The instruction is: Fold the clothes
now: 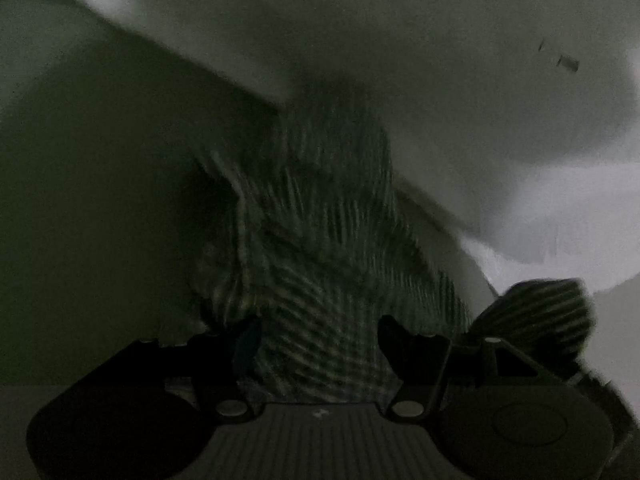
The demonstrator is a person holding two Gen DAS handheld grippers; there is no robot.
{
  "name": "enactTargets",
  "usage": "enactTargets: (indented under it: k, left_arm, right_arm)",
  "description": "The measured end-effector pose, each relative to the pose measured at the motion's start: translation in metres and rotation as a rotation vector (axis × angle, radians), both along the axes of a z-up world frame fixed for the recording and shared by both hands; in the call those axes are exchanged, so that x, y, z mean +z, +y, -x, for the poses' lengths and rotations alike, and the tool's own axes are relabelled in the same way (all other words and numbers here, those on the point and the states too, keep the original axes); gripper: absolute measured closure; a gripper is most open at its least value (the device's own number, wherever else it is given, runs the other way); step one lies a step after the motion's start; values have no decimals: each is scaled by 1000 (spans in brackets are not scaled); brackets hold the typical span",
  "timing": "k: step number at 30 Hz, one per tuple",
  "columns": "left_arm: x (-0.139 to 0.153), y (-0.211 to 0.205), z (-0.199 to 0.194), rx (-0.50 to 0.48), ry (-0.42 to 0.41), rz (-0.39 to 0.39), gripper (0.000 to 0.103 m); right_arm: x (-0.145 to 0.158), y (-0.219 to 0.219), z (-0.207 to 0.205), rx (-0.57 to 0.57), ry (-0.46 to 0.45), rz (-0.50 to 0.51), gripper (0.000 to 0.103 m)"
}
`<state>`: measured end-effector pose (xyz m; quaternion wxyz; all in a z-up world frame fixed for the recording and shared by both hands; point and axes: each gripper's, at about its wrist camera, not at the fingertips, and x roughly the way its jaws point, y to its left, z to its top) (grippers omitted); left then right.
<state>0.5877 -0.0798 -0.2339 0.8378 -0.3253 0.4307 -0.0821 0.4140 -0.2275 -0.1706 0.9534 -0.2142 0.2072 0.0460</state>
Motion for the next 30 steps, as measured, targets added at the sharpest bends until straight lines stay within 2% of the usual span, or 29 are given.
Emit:
enactTargets:
  k: [2, 6, 8, 10, 12, 14, 16, 19, 21, 23, 24, 25, 26, 29, 30]
  left_arm:
    - [15, 17, 12, 36, -39, -5, 31]
    - [30, 45, 27, 74, -62, -49, 30]
    - [31, 52, 32, 84, -61, -81, 29]
    - [31, 45, 31, 60, -68, -78, 29]
    - [31, 39, 30, 37, -75, -74, 29]
    - [31, 32, 29, 13, -82, -70, 29]
    - [30, 25, 28, -11, -89, -67, 29]
    - [30, 15, 26, -46, -99, -61, 29]
    - [28, 4, 25, -82, -114, -76, 29]
    - [26, -11, 24, -128, -134, -108, 29]
    - [24, -19, 24, -149, -142, -125, 29]
    - [18, -27, 22, -154, -113, -166, 29]
    - [11, -33, 20, -154, -77, -208, 29]
    - [-12, -46, 17, -146, 21, -341, 31]
    - [-14, -46, 19, -151, 8, -354, 30]
  right_arm:
    - [-15, 29, 6, 84, 24, 41, 88]
    - [-46, 70, 23, 217, 96, 128, 82]
    - [-55, 79, 29, 266, 143, 139, 69]
    - [-57, 86, 35, 310, 165, 146, 57]
    - [-50, 87, 37, 334, 167, 135, 53]
    - [-40, 81, 37, 317, 189, 95, 41]
    - [-31, 71, 40, 299, 214, 76, 35]
    - [-13, 49, 53, 285, 195, 81, 35]
    - [-5, 27, 56, 218, 167, 60, 39]
    - [-8, 11, 46, 75, 160, 46, 54]
    - [-12, 2, 36, 5, 185, 20, 58]
    - [-17, -7, 26, -63, 216, -8, 65]
    - [-22, -16, 16, -132, 247, -37, 65]
    - [-46, -37, -12, -233, 342, -84, 65]
    - [-54, -44, -21, -265, 373, -99, 65]
